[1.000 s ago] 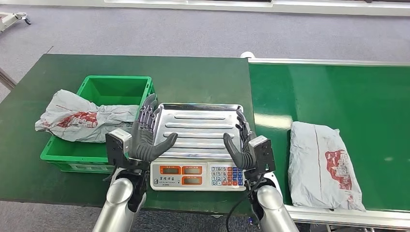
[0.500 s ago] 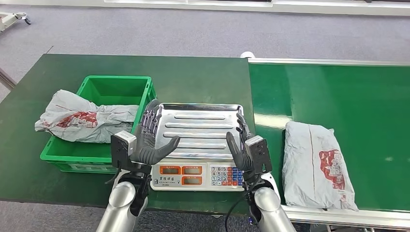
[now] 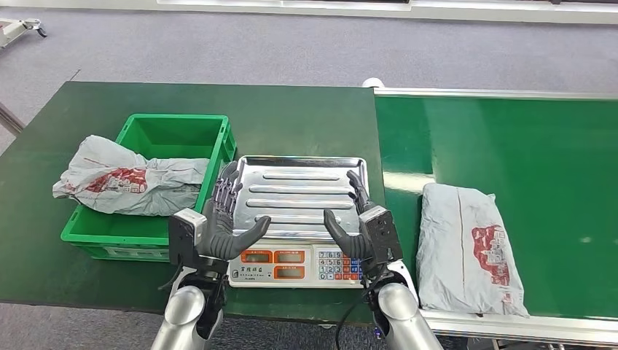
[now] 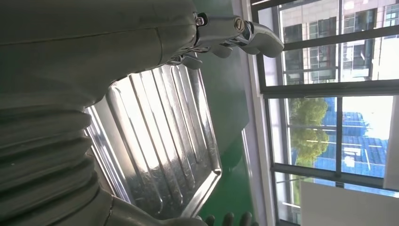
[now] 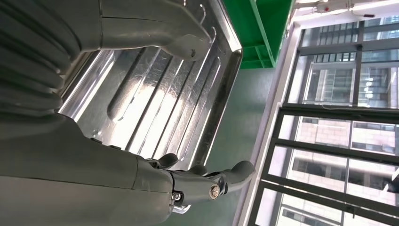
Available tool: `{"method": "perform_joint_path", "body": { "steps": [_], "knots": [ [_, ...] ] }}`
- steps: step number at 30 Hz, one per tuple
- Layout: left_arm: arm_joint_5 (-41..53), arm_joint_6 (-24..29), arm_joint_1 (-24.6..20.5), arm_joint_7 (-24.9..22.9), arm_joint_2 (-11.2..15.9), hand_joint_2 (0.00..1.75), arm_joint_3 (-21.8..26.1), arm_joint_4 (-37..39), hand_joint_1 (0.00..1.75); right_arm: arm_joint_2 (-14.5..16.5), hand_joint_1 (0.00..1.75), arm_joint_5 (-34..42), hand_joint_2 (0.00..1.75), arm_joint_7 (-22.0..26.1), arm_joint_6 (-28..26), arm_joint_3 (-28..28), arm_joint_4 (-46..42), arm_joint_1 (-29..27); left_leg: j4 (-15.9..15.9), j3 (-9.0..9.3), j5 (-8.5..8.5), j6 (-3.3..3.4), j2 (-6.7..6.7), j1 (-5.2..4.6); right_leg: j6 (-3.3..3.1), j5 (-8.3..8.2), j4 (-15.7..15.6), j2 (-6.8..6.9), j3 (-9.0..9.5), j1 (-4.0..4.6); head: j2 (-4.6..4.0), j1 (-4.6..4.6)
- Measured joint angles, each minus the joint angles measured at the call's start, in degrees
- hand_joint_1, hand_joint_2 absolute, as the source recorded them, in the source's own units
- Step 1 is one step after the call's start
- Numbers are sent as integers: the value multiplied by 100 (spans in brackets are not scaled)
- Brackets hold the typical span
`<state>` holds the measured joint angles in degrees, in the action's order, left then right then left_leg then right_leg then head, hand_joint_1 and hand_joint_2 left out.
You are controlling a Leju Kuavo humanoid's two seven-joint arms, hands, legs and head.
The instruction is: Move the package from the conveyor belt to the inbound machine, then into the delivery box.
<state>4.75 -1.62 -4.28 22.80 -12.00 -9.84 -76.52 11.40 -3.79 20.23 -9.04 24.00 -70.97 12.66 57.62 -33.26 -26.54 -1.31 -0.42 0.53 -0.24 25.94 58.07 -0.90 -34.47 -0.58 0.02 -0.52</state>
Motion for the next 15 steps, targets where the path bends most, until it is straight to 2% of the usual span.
{"method": "perform_joint_path", "body": {
  "steps": [15],
  "knots": [
    [210, 106, 30, 10, 1, 175, -1, 4, 0, -4, 0, -17, 175, -3, -2, 9, 1, 29, 0, 0, 0, 0, 0, 0, 0, 0, 0, 0, 0, 0, 0, 0]
  ]
}}
